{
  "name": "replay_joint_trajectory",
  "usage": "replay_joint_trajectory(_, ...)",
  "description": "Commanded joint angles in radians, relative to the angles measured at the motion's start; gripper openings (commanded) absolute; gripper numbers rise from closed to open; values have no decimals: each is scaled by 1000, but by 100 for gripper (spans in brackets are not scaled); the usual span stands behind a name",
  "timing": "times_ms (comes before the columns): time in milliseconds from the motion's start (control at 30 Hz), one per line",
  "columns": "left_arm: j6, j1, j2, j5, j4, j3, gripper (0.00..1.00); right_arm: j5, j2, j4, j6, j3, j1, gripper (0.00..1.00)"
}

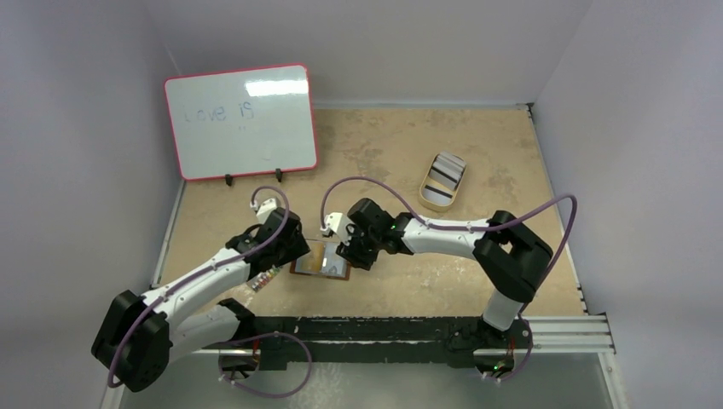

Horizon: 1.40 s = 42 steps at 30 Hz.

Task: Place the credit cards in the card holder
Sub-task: Close the card holder at the center of the board.

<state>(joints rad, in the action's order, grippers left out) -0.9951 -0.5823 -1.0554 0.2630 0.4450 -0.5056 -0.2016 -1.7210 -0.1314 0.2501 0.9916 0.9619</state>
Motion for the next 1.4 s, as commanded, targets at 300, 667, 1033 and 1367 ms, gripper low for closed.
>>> replay_joint_trajectory(300, -16, 32, 69, 29, 1, -21, 50, -43, -33, 118, -20, 28, 24, 46)
replay_joint_trajectory(667, 5, 70, 21, -52, -33, -37, 52, 12, -56, 108, -60, 33, 31, 26)
replay_joint_trajectory(1033, 115, 199, -68, -156, 17, -165, 57, 47, 49, 319, -320, -86, -13, 6)
replay_joint_trajectory(1367, 143, 244, -125, -282, -59, -117, 59, -1, 124, 547, -590, -275, -165, 7)
